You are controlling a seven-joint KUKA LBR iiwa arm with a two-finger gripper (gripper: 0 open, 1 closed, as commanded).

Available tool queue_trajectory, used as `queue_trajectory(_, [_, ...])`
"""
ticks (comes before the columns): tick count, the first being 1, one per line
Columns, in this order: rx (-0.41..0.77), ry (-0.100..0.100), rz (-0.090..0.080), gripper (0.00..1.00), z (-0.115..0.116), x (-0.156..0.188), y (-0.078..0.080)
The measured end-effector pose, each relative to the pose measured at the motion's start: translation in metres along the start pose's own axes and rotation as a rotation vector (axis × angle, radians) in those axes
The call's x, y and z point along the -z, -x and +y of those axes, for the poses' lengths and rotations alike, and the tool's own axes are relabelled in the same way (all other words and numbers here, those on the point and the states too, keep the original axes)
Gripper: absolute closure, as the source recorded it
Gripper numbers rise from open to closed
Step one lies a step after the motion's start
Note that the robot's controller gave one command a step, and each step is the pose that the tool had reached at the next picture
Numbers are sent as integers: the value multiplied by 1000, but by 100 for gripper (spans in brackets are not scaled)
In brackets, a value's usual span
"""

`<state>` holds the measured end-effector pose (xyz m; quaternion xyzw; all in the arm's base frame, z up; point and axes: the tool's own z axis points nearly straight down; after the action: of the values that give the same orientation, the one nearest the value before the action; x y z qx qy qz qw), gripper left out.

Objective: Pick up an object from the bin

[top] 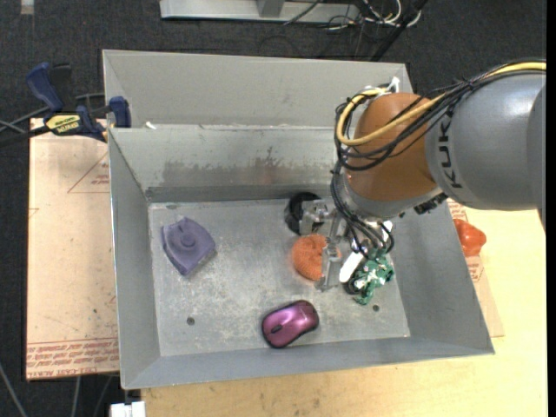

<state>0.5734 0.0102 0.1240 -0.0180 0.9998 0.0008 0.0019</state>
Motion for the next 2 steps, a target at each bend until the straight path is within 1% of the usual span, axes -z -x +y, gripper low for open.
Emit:
queue_trajectory(1, [-208, 4, -2, 100, -26, -38, 2])
queue_trajectory(2, [-207, 4, -2, 100, -26, -38, 2])
